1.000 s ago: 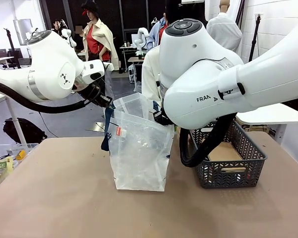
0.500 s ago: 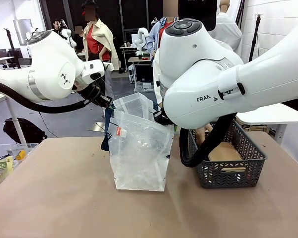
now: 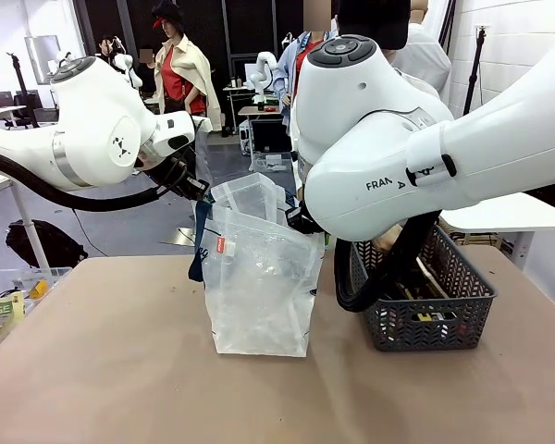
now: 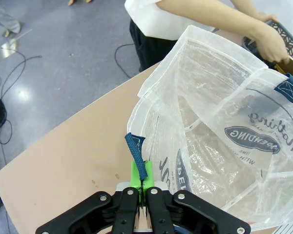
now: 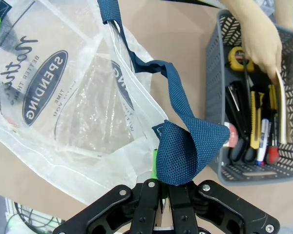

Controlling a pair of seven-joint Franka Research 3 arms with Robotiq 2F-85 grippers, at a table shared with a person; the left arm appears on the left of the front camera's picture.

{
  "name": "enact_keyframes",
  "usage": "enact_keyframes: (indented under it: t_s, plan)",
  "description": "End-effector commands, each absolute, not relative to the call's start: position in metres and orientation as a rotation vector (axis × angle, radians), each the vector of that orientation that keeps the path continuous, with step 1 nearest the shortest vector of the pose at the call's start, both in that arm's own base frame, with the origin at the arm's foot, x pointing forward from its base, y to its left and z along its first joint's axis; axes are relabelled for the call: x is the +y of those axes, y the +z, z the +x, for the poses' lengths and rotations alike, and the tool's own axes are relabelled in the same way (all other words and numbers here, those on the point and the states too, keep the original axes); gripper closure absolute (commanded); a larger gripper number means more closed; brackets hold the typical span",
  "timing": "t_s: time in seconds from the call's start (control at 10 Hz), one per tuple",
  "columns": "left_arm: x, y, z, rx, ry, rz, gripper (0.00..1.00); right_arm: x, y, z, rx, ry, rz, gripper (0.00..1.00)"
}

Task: Transfer purchased items from the store into the shopping bag.
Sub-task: Move the Reusable shopping bag to the right side of the table.

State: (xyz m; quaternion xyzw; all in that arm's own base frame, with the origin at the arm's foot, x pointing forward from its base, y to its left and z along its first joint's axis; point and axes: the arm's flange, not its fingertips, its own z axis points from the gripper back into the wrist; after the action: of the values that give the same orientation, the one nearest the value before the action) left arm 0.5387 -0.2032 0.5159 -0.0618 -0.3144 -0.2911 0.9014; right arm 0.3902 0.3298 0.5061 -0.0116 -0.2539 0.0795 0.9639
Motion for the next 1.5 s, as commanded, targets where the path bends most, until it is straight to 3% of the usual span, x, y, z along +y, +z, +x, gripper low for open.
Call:
enact_keyframes:
  t_s: [0.0, 1.4]
  plan:
    - [-0.2001, 0.5184, 0.5397, -0.655, -0.595, -0.127, 1.00, 0.3291, 0.5045, 0.3899, -0.511, 0.154, -0.024, 1.00]
    - [-0.2001, 0.5184, 0.5397, -0.655, -0.595, -0.127, 1.00, 0.3291, 0.5045, 0.3899, -0.511, 0.154, -0.024, 1.00]
